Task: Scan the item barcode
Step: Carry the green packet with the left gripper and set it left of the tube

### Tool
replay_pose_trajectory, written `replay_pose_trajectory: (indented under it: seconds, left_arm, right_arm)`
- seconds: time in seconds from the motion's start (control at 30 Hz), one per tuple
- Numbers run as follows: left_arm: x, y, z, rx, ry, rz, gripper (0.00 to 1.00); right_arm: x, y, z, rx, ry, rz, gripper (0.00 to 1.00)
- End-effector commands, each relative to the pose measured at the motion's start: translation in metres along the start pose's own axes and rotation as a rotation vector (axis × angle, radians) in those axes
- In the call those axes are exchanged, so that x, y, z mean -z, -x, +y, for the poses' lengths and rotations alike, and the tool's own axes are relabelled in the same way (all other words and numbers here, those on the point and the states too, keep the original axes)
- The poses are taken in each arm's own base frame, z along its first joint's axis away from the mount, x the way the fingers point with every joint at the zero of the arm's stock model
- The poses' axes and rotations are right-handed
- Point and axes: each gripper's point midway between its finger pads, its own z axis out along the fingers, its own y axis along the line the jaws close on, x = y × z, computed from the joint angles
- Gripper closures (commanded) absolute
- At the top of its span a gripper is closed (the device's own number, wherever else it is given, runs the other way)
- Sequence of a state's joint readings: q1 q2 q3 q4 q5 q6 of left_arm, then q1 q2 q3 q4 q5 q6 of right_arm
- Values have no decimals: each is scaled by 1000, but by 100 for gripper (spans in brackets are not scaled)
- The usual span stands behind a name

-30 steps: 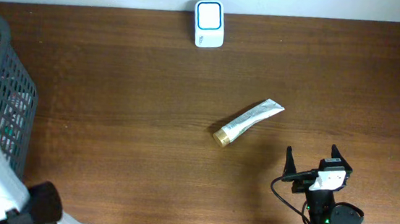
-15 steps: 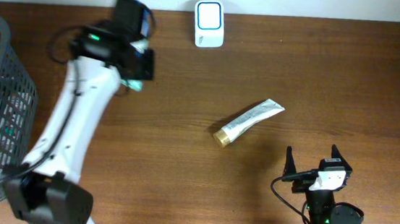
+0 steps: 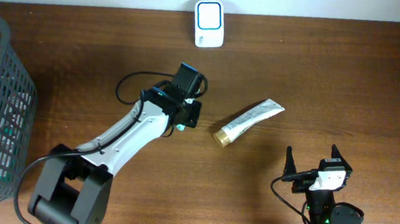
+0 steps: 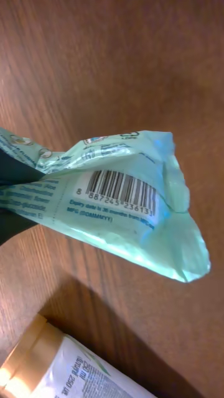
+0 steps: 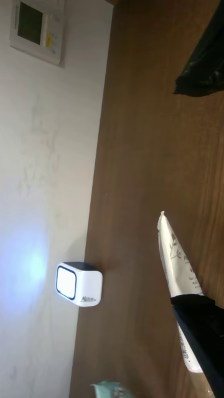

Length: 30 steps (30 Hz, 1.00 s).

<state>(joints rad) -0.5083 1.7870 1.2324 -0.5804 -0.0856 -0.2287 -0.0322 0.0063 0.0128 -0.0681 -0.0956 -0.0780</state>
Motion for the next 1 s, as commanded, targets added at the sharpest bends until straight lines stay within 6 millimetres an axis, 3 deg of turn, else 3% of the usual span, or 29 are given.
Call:
replay_pose_trajectory:
  seconds: [0.0,0.07,0.2,0.23,0.27,0.33,0.43,0.53,0.6,0.7,0.77,0.87,0.97]
  left_arm:
    - [-22,-9,1,2,22,36,100]
    - [-34,-14,-1,0,16,58,100]
    - [-33,-13,-1,0,15,54,97]
    - [-33,-13,-1,0,15,54,89]
    - [-33,-13,-1,0,16,55,63]
    - [-33,-13,-1,-1,16,55,42]
    - [-26,0,-2,-38,12,27,30]
    - [10,39,6,-29,38,-65,25]
    - [45,68,16,-7,62,-135,24]
    - [117,109,41,49,114,-255,24]
    - [173,127,71,107,166,-333,24]
    - [239,129,123,206,260,-407,24]
    - [285,112,182,331,361,-456,25]
  right_arm:
    - [0,-4,-2,-9,-8,9,2]
    - [0,-4,-2,-9,-8,9,2]
    - [0,-4,-2,-9,-8,9,2]
    - [0,-4,-2,-9,-8,9,2]
    - [0,-4,-2,-9,-8,9,2]
    - [0,-4,-2,-9,-8,9,2]
    - [0,-4,-2,-9,-8,9,2]
    - [0,-4,-2,-9,-8,9,2]
    - [0,-4,-2,-9,-8,9,2]
    - [0,-4,-2,-9,-8,9,2]
    - [0,-4,-2,-9,-8,9,2]
    - [0,-4,-2,-9,-8,9,2]
    - [0,-4,-2,-9,-8,9,2]
